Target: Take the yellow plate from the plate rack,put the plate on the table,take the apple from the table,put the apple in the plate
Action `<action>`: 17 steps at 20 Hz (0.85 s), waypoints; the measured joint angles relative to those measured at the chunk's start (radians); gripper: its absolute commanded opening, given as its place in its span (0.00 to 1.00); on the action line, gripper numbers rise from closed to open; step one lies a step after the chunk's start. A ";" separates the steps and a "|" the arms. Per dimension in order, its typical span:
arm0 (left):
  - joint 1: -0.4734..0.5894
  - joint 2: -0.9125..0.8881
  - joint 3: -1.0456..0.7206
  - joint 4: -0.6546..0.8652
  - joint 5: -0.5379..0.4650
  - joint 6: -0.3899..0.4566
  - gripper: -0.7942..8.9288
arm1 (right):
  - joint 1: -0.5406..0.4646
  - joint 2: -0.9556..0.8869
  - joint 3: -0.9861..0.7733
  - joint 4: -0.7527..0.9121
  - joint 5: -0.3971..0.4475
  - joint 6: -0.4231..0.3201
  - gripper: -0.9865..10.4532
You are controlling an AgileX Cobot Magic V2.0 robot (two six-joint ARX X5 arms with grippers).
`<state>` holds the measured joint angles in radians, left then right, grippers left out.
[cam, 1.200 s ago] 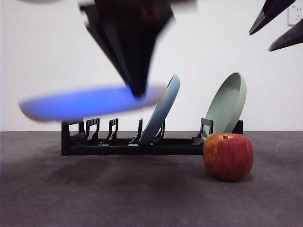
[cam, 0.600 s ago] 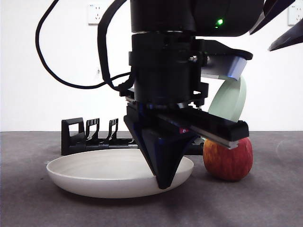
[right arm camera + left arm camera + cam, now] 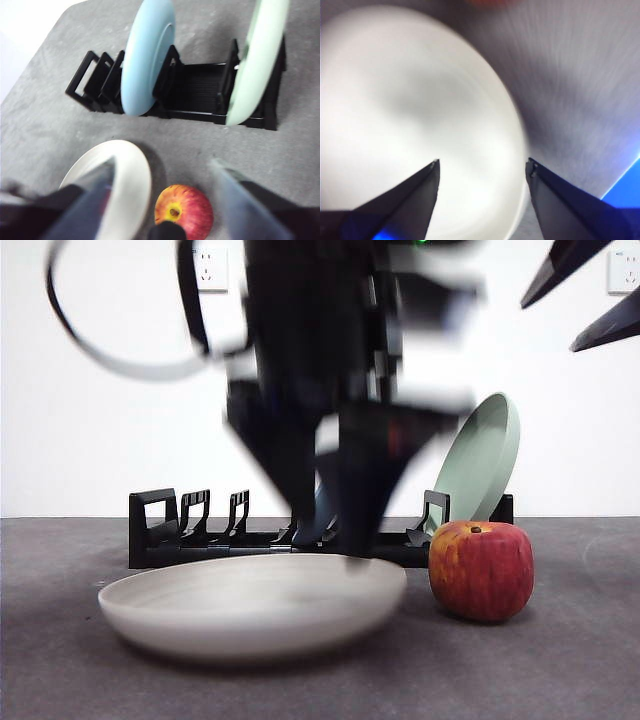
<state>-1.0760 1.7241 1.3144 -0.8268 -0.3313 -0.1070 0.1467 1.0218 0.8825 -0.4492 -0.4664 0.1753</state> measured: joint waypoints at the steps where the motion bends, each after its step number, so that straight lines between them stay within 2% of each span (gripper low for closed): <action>1: 0.002 -0.068 0.000 0.020 -0.007 0.001 0.38 | 0.013 0.000 0.000 0.000 0.002 -0.008 0.45; 3: 0.009 -0.199 0.000 0.061 -0.026 0.002 0.38 | 0.047 0.000 0.000 0.000 0.027 -0.031 0.45; 7: 0.045 -0.491 0.000 0.147 -0.028 0.002 0.38 | 0.158 0.024 0.020 -0.054 0.174 -0.080 0.46; 9: 0.070 -0.632 0.000 0.171 -0.031 0.002 0.37 | 0.222 0.079 0.058 -0.109 0.245 -0.109 0.53; 10: 0.083 -0.703 0.001 0.173 -0.038 0.002 0.37 | 0.254 0.117 0.079 -0.131 0.286 -0.121 0.53; 12: 0.094 -0.809 0.001 0.174 -0.085 0.002 0.37 | 0.306 0.191 0.113 -0.140 0.349 -0.137 0.53; 14: 0.094 -0.893 0.001 0.170 -0.150 0.002 0.37 | 0.345 0.272 0.137 -0.139 0.370 -0.155 0.53; 17: 0.094 -0.991 0.001 0.148 -0.195 0.002 0.37 | 0.372 0.396 0.141 -0.135 0.430 -0.168 0.53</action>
<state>-0.9817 0.7330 1.3155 -0.6792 -0.5266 -0.1055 0.5186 1.4181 1.0237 -0.5846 -0.0360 0.0071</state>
